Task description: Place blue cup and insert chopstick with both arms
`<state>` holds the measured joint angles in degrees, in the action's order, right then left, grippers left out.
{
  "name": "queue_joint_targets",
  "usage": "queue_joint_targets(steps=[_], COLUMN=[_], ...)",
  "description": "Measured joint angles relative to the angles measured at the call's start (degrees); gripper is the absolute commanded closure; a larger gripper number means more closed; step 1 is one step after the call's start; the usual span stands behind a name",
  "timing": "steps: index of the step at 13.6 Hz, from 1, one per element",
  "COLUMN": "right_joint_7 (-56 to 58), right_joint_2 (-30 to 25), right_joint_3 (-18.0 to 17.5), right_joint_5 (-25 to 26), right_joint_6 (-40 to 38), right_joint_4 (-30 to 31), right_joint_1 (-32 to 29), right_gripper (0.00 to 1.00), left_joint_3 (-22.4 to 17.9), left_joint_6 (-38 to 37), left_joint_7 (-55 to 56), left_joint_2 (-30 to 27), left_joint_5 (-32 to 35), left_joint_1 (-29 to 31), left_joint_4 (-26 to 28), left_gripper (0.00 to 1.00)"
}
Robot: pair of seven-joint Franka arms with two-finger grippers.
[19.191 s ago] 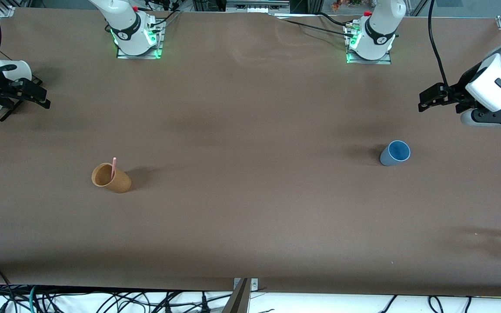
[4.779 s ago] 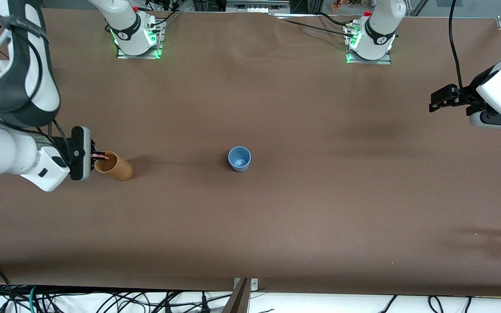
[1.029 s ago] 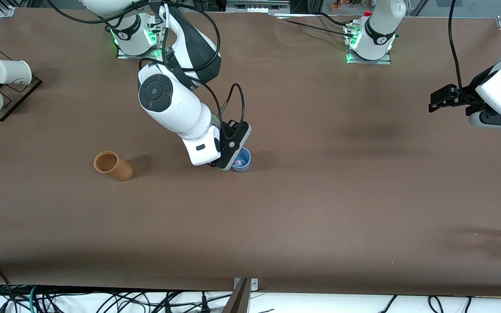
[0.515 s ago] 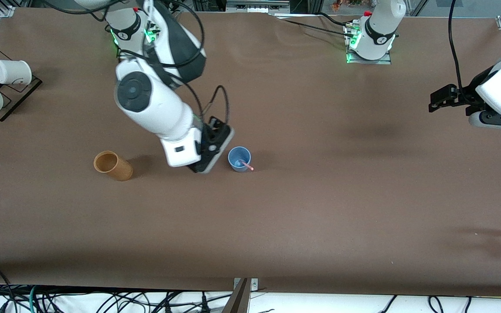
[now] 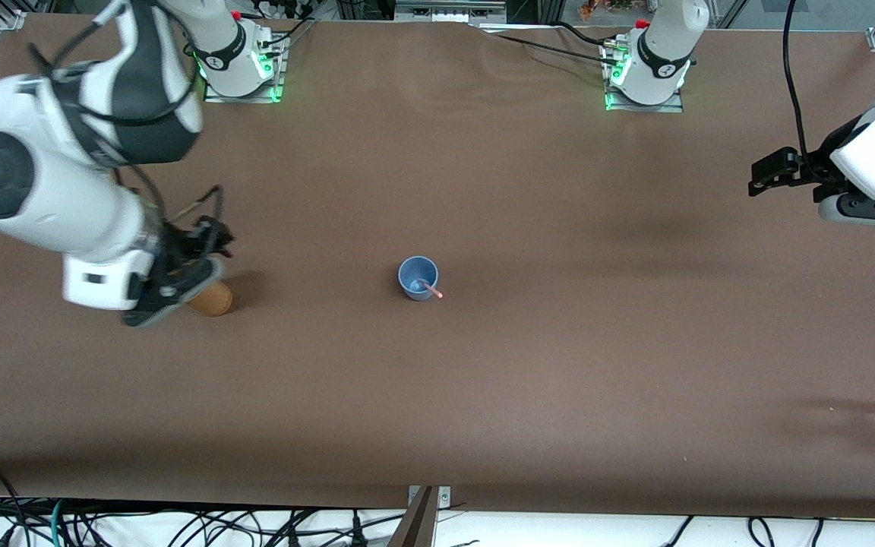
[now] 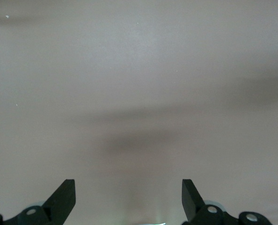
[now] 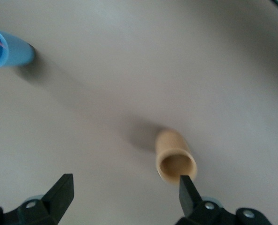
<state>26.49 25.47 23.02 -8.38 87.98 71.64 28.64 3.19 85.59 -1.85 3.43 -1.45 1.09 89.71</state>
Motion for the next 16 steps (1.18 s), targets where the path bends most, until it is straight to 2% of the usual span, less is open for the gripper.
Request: queue_joint_targets(steps=[3, 4, 6, 8, 10, 11, 13, 16], right_joint_7=[-1.42, -3.01, -12.08, -23.05, -28.58, -29.4, -29.35, -29.02], right_joint_2=[-1.3, -2.11, -4.51, -8.3, -13.21, -15.95, -20.93, -24.47], right_joint_3=[5.8, 6.6, 5.25, -2.02, -11.3, -14.77, -17.93, -19.34], right_joint_5=[-0.01, -0.01, 0.11, 2.92, 5.77, 6.34, 6.51, 6.49], right_joint_6=[-7.79, -9.59, -11.76, -11.31, -5.85, -2.21, 2.57, 2.82], right_joint_4=[-0.16, -0.18, 0.34, 3.9, 11.09, 15.05, 19.9, 22.1], right_joint_1=[0.45, 0.73, 0.21, -3.54, -10.31, -14.26, -21.34, -25.98], right_gripper=[0.0, 0.0, 0.0, 0.0, 0.0, 0.0, 0.0, 0.0], left_joint_3=[0.0, 0.0, 0.0, 0.0, 0.0, 0.0, 0.01, 0.01], left_joint_6=[0.0, 0.0, 0.0, 0.0, 0.0, 0.0, 0.0, 0.0], left_joint_7=[0.0, 0.0, 0.0, 0.0, 0.0, 0.0, 0.0, 0.0], left_joint_2=[0.0, 0.01, 0.01, 0.0, 0.0, 0.01, 0.01, 0.01], left_joint_5=[0.0, 0.0, 0.0, 0.0, 0.0, 0.0, 0.0, 0.0], left_joint_1=[0.0, 0.0, 0.0, 0.0, 0.0, 0.0, 0.0, -0.01], left_joint_4=[0.0, -0.01, -0.02, -0.04, -0.06, -0.07, -0.1, -0.11], left_gripper=[0.0, 0.0, 0.0, 0.0, 0.0, 0.0, 0.0, 0.0])
